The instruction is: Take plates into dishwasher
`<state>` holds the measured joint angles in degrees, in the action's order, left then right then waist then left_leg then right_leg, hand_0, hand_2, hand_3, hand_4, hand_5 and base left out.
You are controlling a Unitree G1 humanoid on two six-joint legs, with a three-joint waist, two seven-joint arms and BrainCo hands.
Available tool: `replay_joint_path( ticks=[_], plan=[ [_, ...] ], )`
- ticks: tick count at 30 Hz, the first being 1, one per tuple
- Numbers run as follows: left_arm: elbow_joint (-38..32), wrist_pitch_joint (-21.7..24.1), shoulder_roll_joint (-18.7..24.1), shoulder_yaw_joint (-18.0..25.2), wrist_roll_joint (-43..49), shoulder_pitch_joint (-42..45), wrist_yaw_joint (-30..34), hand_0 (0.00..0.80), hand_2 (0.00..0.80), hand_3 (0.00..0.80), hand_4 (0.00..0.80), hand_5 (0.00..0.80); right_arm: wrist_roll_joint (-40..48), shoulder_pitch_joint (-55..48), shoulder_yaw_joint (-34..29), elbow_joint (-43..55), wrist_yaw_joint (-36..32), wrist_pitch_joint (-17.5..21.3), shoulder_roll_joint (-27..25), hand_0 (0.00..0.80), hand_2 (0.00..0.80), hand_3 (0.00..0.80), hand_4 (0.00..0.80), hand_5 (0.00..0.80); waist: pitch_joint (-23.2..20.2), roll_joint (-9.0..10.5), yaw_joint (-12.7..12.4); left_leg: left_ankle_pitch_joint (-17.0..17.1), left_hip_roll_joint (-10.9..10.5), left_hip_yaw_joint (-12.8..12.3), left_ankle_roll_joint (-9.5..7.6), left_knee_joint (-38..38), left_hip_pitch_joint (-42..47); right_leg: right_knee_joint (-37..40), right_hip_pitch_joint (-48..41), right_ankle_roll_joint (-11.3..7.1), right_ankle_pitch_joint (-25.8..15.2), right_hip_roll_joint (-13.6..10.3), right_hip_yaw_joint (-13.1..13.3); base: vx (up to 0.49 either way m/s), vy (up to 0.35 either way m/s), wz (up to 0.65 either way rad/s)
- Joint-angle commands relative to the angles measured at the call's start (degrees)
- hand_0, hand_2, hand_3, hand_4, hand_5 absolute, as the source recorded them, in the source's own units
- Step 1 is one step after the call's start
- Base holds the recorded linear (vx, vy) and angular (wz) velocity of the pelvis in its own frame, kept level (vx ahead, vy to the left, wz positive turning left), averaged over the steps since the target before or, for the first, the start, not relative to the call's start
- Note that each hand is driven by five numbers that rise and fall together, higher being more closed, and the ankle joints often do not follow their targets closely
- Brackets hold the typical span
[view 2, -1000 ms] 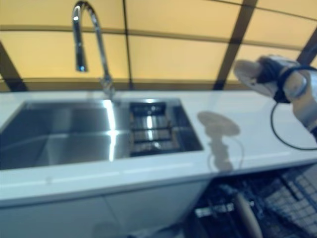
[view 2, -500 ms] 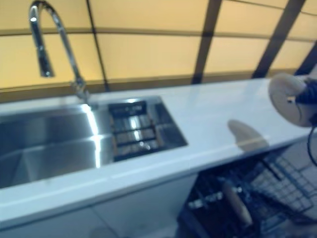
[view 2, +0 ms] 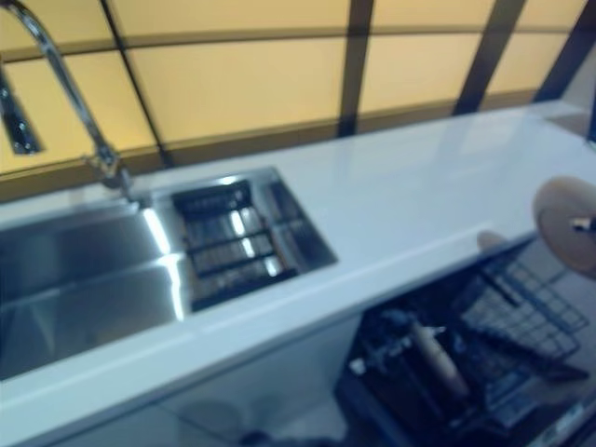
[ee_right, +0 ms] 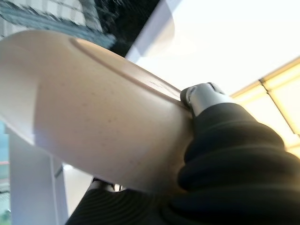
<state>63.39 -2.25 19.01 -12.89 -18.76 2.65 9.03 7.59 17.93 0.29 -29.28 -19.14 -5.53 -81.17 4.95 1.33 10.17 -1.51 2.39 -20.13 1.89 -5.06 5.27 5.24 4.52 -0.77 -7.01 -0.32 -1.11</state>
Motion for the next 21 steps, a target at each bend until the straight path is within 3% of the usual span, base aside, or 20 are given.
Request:
replay_joint_path(
  ticks=[1,9,14,21],
  plan=[
    [2.2,0.4,2.6,0.8,0.7,-2.5,0.7,0.0,0.0,0.0,0.0,0.0,2.9,2.0,-5.4,0.0,1.3,2.3,2.9,0.8,0.8,0.8,0.8,0.8,1.8,2.34,-0.5,-4.1,0.2,2.3,-2.54,0.1,0.8,-0.2,-5.2,-4.51,5.7,-0.9,-0.6,-0.034,-0.054,-0.06],
    [1.3,0.2,2.0,1.3,-2.3,-2.7,0.9,0.0,0.0,0.0,0.0,0.0,-0.3,-1.1,-6.4,5.2,1.3,1.1,8.2,0.8,0.8,0.8,0.8,0.8,4.0,0.54,0.5,-3.6,0.1,2.3,-2.42,0.1,-0.7,-0.2,-3.1,-4.45,5.2,-1.1,0.4,-0.006,-0.035,-0.03],
    [1.2,1.2,1.8,1.5,-3.6,-3.7,1.1,0.0,0.0,0.0,0.0,0.0,-2.6,-1.2,-6.2,6.7,3.1,0.4,11.1,0.8,0.8,0.8,0.8,0.8,7.5,-1.19,1.2,-2.7,-0.1,2.4,-2.12,0.1,-3.0,-0.2,-0.7,-4.19,4.4,-1.2,0.7,-0.075,-0.016,0.0],
    [0.0,2.4,0.9,1.2,-4.3,-3.7,2.0,0.0,0.0,0.0,0.0,0.0,-5.8,-3.3,-6.9,9.8,3.2,-1.1,12.7,0.8,0.8,0.8,0.8,0.8,9.7,-3.06,1.9,-2.1,-0.3,2.2,-1.7,0.1,-4.1,-0.2,0.6,-3.9,4.2,-1.6,0.4,-0.039,-0.003,-0.06]
  ],
)
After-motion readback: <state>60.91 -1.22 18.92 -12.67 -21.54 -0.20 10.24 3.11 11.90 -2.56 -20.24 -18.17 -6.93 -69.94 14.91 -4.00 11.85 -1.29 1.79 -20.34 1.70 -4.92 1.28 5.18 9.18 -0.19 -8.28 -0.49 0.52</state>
